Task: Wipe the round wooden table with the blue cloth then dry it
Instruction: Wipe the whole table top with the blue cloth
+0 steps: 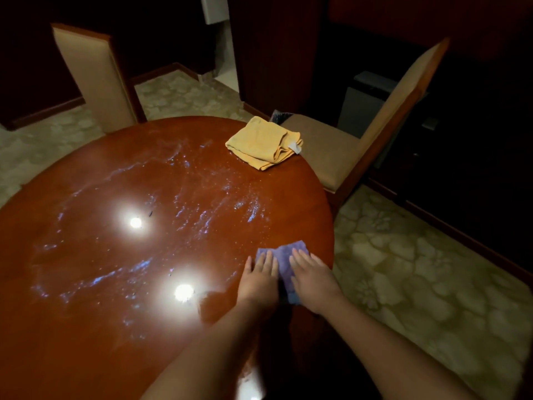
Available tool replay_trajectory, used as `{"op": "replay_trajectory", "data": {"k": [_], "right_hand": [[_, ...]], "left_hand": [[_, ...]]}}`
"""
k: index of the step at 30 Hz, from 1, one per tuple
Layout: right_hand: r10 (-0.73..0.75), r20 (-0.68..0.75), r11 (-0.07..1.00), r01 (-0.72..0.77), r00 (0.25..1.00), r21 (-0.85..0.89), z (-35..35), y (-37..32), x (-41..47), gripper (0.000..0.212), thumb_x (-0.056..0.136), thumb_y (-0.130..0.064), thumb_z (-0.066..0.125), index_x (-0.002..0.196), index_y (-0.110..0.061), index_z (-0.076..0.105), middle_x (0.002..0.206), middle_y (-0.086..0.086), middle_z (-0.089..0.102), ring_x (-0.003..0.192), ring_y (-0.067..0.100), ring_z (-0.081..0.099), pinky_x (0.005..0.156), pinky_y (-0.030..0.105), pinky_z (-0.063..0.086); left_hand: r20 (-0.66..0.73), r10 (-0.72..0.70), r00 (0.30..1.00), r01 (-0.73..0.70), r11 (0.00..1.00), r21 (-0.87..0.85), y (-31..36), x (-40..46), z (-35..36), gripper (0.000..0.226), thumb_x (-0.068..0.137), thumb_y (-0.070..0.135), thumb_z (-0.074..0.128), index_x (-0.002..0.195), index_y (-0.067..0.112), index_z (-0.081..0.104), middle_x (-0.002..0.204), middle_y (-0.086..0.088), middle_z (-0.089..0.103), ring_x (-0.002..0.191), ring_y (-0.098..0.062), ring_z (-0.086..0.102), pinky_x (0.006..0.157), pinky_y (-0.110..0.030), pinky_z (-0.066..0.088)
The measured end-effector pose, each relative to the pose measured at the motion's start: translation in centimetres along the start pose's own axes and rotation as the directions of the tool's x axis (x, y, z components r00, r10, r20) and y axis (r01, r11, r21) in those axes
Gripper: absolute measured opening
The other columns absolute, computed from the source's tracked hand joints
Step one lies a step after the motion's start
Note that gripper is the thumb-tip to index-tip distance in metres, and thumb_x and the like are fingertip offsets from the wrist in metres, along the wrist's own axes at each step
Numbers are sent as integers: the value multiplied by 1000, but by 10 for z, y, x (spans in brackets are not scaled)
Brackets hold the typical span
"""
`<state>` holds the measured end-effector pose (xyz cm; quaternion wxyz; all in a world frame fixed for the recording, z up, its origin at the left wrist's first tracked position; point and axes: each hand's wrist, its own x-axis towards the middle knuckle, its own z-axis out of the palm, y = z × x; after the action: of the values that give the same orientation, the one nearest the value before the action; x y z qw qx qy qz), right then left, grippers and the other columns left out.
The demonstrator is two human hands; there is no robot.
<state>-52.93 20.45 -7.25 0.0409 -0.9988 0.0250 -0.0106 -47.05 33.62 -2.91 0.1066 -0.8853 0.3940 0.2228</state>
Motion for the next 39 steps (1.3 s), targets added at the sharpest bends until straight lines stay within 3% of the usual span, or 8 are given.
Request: {"op": "replay_trajectory", "data": {"k": [4,9,20,27,32,34,36,39], "right_hand": [[29,-5,999,-29,1000,-31,-1,0,2,35,64,-34,69,81,-4,78,89,10,75,85,19,72,72,32,58],[126,-25,992,-126,992,18,-7,-11,-32,51,72,-32,36,79,-3,77,85,9,74,82,18,72,74,25,55],[114,178,993,-115,977,-5,-11,29,4,43,71,-30,53,94,0,75,102,14,72,94,23,71,76,33,57],[134,163,990,-127,978,-53,-15,61,32,55,75,-33,35,96,-2,76,102,12,73,93,21,71,74,34,57],[81,175,995,-69,981,-73,-15,100,86,65,42,-32,90,97,-2,75,105,12,72,95,20,71,70,33,57],[65,152,994,-51,986,-93,-23,111,110,72,65,-35,81,123,2,61,132,17,57,121,21,58,92,36,49],[-14,237,994,40,971,-105,-28,121,131,63,97,-31,44,150,-4,23,159,11,17,146,19,19,115,35,21],[-75,311,991,106,947,-87,-34,138,159,58,102,-29,28,153,-10,7,161,6,1,148,16,2,118,35,8]], "left_hand": [[5,-2,1000,2,1000,23,4,7,-6,68,101,44,27,152,7,0,159,-13,-5,147,-27,-5,118,-44,-3],[18,124,992,-125,989,84,13,-3,-4,69,101,46,26,152,7,1,159,-14,-4,147,-27,-4,120,-46,0],[12,99,995,-100,991,94,5,51,-22,69,100,41,32,152,10,-3,160,-9,-7,147,-24,-7,117,-47,-3],[-8,93,996,-92,995,48,3,85,-44,72,98,45,36,152,13,1,160,-7,-4,148,-22,-3,117,-50,-3],[-22,3,1000,-2,1000,26,4,123,-63,65,101,38,31,152,13,0,160,-7,-5,148,-23,-2,117,-50,1],[-7,-44,999,44,999,23,1,137,-74,64,101,37,30,152,14,-1,160,-6,-5,148,-23,-2,117,-49,2],[7,-89,996,89,996,3,-2,151,-83,65,101,38,30,152,13,-2,160,-7,-5,148,-24,-2,118,-48,3],[18,-145,989,146,988,-40,-6,169,-95,67,101,40,32,153,12,-1,160,-9,-4,148,-26,0,119,-48,5]]}}
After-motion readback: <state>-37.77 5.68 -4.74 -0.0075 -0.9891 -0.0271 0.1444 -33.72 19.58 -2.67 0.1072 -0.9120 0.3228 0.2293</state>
